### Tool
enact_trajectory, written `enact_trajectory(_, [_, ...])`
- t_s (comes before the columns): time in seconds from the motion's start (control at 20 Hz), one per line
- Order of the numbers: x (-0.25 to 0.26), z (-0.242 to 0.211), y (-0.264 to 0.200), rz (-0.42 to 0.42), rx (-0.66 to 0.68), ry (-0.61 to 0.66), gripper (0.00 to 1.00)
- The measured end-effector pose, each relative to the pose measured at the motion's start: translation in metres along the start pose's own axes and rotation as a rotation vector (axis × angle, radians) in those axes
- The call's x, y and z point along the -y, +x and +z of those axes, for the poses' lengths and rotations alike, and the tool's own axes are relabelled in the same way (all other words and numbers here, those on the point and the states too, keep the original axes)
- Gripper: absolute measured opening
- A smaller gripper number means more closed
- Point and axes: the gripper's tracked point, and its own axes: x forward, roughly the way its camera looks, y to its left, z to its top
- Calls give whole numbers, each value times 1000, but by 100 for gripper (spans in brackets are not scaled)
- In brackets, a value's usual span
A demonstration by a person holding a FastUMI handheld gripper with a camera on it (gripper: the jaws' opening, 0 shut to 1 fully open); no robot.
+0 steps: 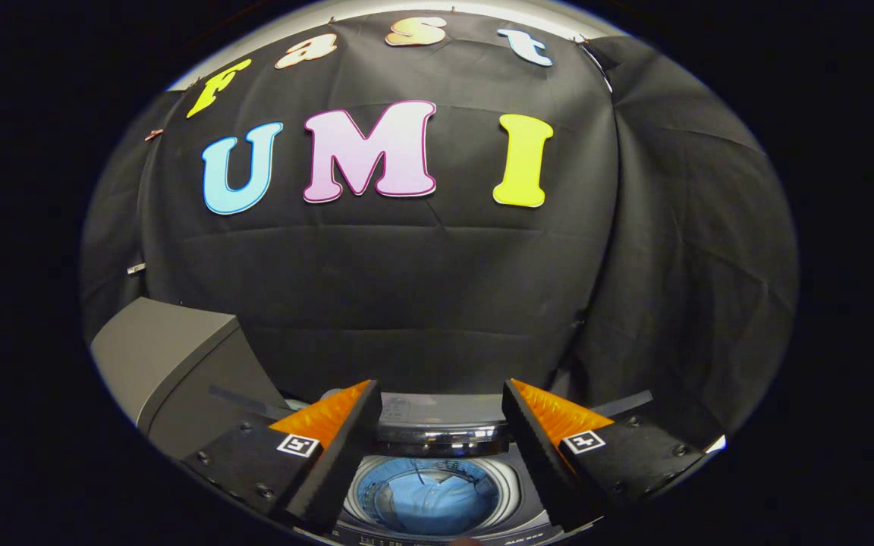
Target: Put the clothes into the washing machine and then close the washing machine lid.
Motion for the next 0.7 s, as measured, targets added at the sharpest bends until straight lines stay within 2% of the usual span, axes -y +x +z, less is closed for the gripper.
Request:
enact_trajectory(0.15, [-5, -19, -13, 11, -12, -20, 100])
enact_trajectory(0.35, [2, -70, -21, -1, -121, -70, 97])
enact_trajectory(0.7, [-3, -96, -31, -8, -164, -48, 98])
